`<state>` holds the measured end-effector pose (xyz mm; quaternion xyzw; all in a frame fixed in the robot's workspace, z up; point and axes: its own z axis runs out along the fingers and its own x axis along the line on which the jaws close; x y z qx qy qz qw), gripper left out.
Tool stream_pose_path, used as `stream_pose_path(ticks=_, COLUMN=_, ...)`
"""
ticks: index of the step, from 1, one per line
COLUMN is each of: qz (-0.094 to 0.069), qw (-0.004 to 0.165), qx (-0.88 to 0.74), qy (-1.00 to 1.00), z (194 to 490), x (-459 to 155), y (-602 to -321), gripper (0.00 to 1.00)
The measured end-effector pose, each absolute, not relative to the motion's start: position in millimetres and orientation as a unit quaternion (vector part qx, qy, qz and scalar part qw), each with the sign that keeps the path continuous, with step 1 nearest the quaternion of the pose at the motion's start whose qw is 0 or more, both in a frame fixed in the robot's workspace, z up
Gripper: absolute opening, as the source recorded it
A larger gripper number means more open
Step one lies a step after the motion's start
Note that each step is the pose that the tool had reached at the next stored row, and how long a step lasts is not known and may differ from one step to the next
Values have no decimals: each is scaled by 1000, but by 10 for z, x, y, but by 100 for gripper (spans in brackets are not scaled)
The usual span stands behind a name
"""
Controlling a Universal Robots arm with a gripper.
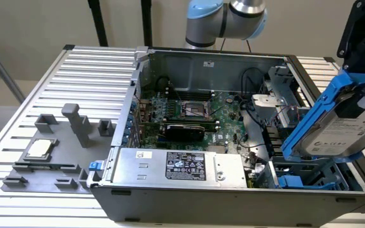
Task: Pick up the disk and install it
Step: 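Insert the disk into the insertion slot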
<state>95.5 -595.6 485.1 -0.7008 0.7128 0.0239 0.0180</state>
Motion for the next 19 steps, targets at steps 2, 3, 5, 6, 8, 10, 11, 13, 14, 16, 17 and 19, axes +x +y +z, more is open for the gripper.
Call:
stream_pose_path(ticks=2, qz=24, qw=18, qx=-701, qy=713, z=4851, x=955, y=-5956, gripper=0)
stream_pose_path(ticks=3, qz=24, qw=18, qx=-701, qy=713, z=4850, x=955, y=-5956, gripper=0)
stream_pose_path(ticks=5, qz=24, qw=18, qx=-701, qy=713, z=4850, x=955, y=-5956, gripper=0)
stream_pose_path(ticks=6, qz=24, qw=18, qx=-701, qy=713, z=4850, x=955, y=-5956, gripper=0)
stream_pose_path(ticks=8, qz=24, qw=18, qx=-701, qy=713, z=4850, x=955, y=-5956, gripper=0)
stream_pose_path(ticks=10, qz=24, qw=18, qx=-701, qy=713, z=4850, x=955, y=-5956, gripper=0)
stream_pose_path(ticks=11, qz=24, qw=18, qx=-701, qy=713, z=4850, x=955, y=-5956, gripper=0)
stream_pose_path(ticks=13, qz=24, qw=18, qx=-701, qy=713, z=4850, x=955, y=-5956, gripper=0)
stream_pose_path(ticks=14, qz=24, qw=18, qx=-701, qy=713, z=4850, x=956, y=-5956, gripper=0)
stream_pose_path(ticks=16, qz=24, qw=18, qx=-701, qy=713, z=4850, x=955, y=-5956, gripper=0)
stream_pose_path(ticks=17, qz=24, qw=18, qx=-701, qy=713, z=4849, x=955, y=-5956, gripper=0)
stream_pose_path(ticks=19, qz=23, qw=17, qx=-701, qy=713, z=4836, x=960, y=-5956, gripper=0)
